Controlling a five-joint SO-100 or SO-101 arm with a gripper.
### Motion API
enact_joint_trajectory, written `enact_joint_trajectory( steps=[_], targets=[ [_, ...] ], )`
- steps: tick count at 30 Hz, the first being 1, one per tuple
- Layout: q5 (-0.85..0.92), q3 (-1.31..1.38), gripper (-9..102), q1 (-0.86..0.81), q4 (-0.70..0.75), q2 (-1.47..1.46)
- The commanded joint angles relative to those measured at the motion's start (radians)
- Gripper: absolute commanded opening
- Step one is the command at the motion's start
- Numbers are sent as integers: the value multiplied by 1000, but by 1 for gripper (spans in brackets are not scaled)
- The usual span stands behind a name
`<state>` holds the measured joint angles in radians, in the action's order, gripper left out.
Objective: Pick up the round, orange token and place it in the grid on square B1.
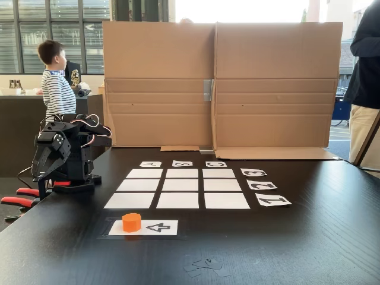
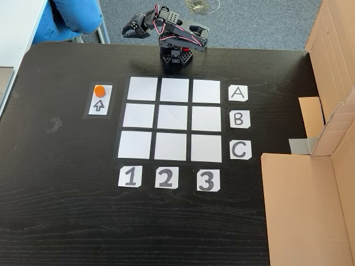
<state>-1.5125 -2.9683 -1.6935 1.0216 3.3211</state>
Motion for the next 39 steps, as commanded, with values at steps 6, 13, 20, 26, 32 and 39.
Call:
enact_joint_trajectory(
  steps=[6, 13, 20, 26, 32, 39],
  targets=[
    [0, 5, -1, 12, -9, 9],
    [0, 5, -1, 12, -9, 9],
    [0, 5, -1, 12, -9, 9],
    [0, 5, 0, 25, -9, 8],
    [2, 26, 0, 43, -51, -6],
    [3, 193, 0, 49, -43, -204]
  ],
)
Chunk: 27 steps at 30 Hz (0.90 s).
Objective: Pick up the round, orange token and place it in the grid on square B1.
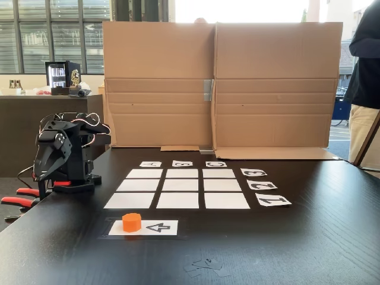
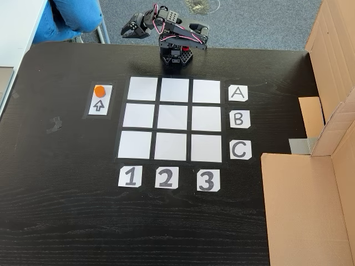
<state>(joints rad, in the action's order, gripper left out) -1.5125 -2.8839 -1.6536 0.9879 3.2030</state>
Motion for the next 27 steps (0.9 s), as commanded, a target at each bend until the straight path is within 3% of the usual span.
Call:
enact_joint_trajectory(
  steps=[1, 10, 24, 27],
  targets=[
    [3, 146, 0, 14, -5, -126],
    [0, 489, 0, 101, 109, -480],
    [-2, 1140, 6, 196, 410, -1039],
    [-2, 1243, 15, 212, 425, -1135]
  ],
)
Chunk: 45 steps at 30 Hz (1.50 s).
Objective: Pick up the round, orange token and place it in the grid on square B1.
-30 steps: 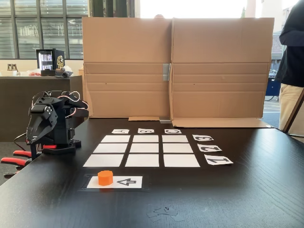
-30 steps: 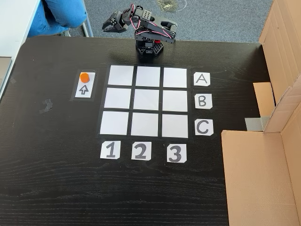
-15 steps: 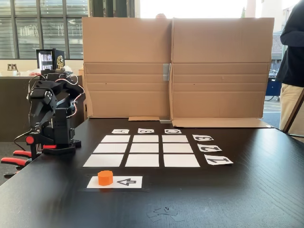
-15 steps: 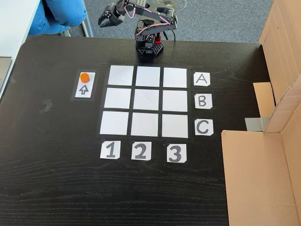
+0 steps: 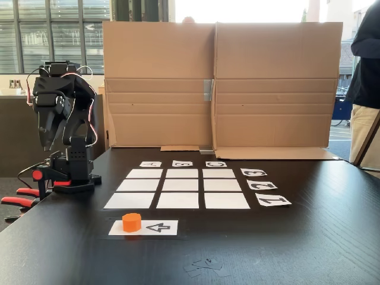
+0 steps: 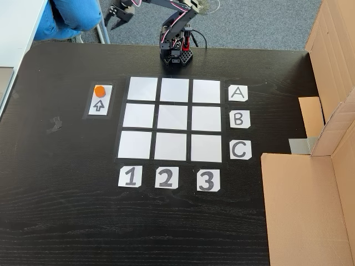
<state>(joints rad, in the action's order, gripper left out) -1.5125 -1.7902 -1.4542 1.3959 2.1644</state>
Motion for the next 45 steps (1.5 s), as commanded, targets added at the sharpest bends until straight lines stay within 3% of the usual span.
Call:
enact_joint_trajectory(
  steps=[1, 6, 13, 23, 29, 45],
  targets=[
    [0, 176, 20, 15, 20, -126],
    [14, 273, 33, 41, 25, -244],
    [87, 314, 60, 130, 20, -353],
    [179, 474, 75, 233, 21, -495],
    [187, 583, 76, 273, 163, -574],
    [190, 492, 76, 322, 173, -758]
  ],
)
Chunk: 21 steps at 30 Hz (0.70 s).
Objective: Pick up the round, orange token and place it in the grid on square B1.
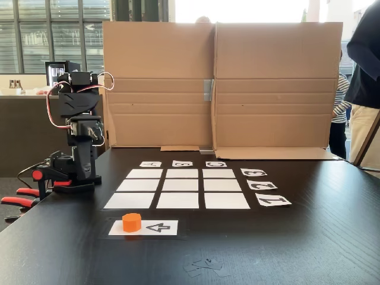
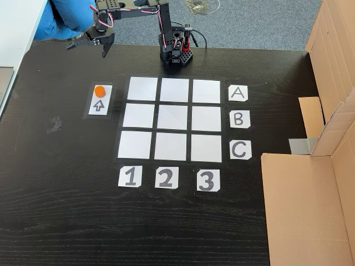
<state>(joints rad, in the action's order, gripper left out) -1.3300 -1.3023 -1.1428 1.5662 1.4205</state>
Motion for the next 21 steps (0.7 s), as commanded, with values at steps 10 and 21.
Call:
enact_joint_trajectory(
  steps=[10, 21],
  targets=[
    [57, 49, 76, 104, -2, -158],
    [83, 192, 76, 183, -8, -301]
  ],
)
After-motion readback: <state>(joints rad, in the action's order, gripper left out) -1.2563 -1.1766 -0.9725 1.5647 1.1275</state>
